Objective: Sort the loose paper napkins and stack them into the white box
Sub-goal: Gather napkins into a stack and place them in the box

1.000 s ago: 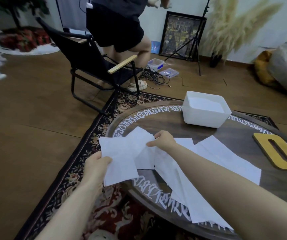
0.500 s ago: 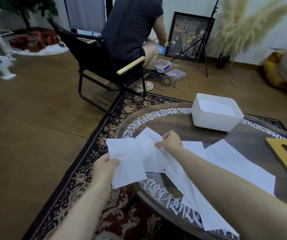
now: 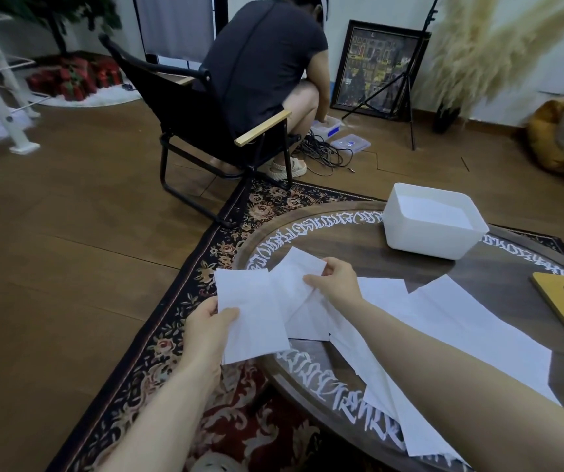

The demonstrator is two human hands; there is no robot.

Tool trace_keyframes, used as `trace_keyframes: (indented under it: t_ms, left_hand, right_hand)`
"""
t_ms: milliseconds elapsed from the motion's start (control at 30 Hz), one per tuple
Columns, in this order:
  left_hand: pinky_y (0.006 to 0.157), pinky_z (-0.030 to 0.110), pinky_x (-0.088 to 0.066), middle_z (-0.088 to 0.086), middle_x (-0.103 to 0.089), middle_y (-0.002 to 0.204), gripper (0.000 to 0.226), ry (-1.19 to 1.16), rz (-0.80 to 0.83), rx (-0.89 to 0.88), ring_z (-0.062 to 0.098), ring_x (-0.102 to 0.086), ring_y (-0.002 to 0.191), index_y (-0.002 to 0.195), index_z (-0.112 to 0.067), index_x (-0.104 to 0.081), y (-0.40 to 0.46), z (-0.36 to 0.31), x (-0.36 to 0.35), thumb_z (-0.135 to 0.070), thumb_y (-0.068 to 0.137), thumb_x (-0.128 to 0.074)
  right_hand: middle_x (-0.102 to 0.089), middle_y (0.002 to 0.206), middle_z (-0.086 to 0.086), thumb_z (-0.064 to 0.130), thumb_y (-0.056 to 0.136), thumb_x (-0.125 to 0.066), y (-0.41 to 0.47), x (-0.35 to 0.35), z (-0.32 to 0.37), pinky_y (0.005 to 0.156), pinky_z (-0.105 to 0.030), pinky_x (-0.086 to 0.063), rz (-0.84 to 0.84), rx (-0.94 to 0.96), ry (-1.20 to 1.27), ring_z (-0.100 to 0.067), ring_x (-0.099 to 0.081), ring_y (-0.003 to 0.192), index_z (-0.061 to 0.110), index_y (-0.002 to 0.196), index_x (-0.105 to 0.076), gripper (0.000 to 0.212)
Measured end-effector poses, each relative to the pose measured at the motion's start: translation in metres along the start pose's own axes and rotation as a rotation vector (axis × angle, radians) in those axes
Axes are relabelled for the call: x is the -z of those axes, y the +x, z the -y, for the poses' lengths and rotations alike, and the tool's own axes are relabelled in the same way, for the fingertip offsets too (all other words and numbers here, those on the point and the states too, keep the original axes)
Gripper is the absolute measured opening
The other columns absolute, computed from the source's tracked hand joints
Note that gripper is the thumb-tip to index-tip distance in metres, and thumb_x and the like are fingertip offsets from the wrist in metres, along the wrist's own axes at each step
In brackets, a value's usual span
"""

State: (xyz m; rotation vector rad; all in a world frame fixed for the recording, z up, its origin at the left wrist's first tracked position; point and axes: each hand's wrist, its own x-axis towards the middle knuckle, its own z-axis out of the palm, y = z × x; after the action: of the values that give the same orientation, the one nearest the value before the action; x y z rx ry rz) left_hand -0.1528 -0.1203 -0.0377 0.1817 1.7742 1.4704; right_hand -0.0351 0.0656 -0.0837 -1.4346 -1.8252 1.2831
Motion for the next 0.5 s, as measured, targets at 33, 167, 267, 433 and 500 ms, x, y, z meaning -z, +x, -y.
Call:
trace_keyframes:
  t_ms: [33, 167, 267, 433, 500]
  left_hand:
    - [0.086, 0.047, -0.053, 0.003, -0.065, 0.096, 0.017, 0.003, -0.003, 0.000, 0.027, -0.063, 0.090, 0.098, -0.015, -0.063, 0.000, 0.000, 0.000, -0.002, 0.093, -0.053]
    - [0.084, 0.046, -0.052, 0.005, -0.064, 0.098, 0.015, 0.012, -0.025, -0.007, 0.029, -0.062, 0.091, 0.094, -0.015, -0.061, 0.004, 0.000, 0.000, -0.003, 0.093, -0.053]
    - [0.088, 0.050, -0.052, 0.008, -0.064, 0.103, 0.016, 0.018, -0.033, -0.019, 0.032, -0.061, 0.096, 0.095, -0.017, -0.061, 0.004, 0.001, -0.001, -0.003, 0.093, -0.053]
    - [0.085, 0.046, -0.052, 0.006, -0.062, 0.101, 0.018, 0.041, -0.015, -0.067, 0.029, -0.060, 0.094, 0.104, -0.015, -0.059, -0.001, 0.000, -0.013, -0.002, 0.093, -0.053]
    - [0.085, 0.045, -0.051, 0.005, -0.062, 0.099, 0.019, 0.049, 0.002, -0.092, 0.027, -0.060, 0.092, 0.106, -0.015, -0.058, -0.005, 0.000, -0.019, -0.002, 0.093, -0.053]
  right_hand:
    - [-0.062, 0.071, 0.001, 0.007, 0.078, -0.073, -0.001, 0.000, 0.000, 0.060, -0.026, -0.045, 0.003, 0.002, 0.005, -0.016, -0.057, 0.065, 0.014, 0.077, -0.064, 0.012]
    - [-0.061, 0.071, -0.003, 0.009, 0.087, -0.061, -0.002, 0.002, 0.002, 0.062, -0.027, -0.042, 0.018, 0.033, -0.018, -0.016, -0.054, 0.064, 0.010, 0.075, -0.064, 0.013]
    - [-0.053, 0.073, -0.008, 0.007, 0.090, -0.055, -0.004, 0.014, 0.002, 0.067, -0.029, -0.039, 0.003, 0.052, -0.003, -0.017, -0.048, 0.066, 0.002, 0.078, -0.060, 0.014]
    - [-0.051, 0.063, -0.001, 0.008, 0.092, -0.057, -0.022, 0.059, 0.005, 0.056, -0.017, -0.039, -0.040, 0.104, 0.092, -0.002, -0.048, 0.051, 0.004, 0.078, -0.058, 0.015]
    - [-0.050, 0.060, -0.001, 0.009, 0.093, -0.057, -0.033, 0.081, 0.005, 0.053, -0.012, -0.036, -0.041, 0.113, 0.084, 0.001, -0.045, 0.046, 0.008, 0.068, -0.054, 0.025]
